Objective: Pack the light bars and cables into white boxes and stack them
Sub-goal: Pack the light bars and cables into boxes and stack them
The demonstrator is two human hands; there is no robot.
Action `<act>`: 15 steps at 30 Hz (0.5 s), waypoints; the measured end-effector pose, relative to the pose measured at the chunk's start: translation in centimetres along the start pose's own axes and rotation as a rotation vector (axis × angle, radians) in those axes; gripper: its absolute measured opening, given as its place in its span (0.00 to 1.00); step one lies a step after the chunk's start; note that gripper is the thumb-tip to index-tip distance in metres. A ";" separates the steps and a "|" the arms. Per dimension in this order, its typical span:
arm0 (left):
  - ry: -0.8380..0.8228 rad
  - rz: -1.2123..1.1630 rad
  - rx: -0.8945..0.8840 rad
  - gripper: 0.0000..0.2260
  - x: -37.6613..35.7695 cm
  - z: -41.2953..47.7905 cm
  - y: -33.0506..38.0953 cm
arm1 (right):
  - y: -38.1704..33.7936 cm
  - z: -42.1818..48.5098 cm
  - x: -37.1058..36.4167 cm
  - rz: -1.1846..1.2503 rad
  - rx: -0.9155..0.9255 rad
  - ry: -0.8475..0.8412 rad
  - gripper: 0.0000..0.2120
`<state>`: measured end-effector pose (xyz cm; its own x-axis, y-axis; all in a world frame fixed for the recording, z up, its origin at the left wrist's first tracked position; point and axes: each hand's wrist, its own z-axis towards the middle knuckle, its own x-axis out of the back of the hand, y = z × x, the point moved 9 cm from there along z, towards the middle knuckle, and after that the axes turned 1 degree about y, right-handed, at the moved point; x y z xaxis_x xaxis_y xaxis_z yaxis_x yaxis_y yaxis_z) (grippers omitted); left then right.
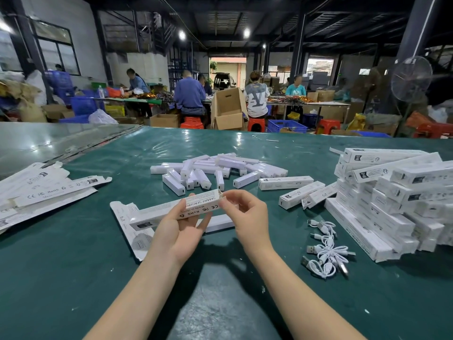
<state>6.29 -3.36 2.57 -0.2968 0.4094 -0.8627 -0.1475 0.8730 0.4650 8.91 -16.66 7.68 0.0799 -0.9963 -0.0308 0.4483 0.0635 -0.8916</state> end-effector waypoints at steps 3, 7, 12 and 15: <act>-0.026 0.070 0.009 0.09 -0.1 -0.2 0.2 | -0.3 -0.3 -0.3 0.001 0.042 -0.011 0.13; -0.028 -0.005 0.009 0.10 -0.4 -0.2 -0.2 | 0.1 -0.6 -0.3 0.039 0.030 0.008 0.14; -0.030 -0.028 -0.007 0.08 -0.4 -0.1 -0.3 | 0.1 -0.6 -0.9 0.070 0.006 -0.022 0.13; -0.037 0.013 -0.020 0.08 -0.3 -0.1 -0.1 | 0.2 -0.4 -1.5 0.054 -0.005 -0.120 0.10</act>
<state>6.32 -3.60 2.84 -0.2635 0.4304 -0.8633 -0.1627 0.8623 0.4795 8.48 -15.14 7.40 0.2103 -0.9773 -0.0249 0.4362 0.1166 -0.8922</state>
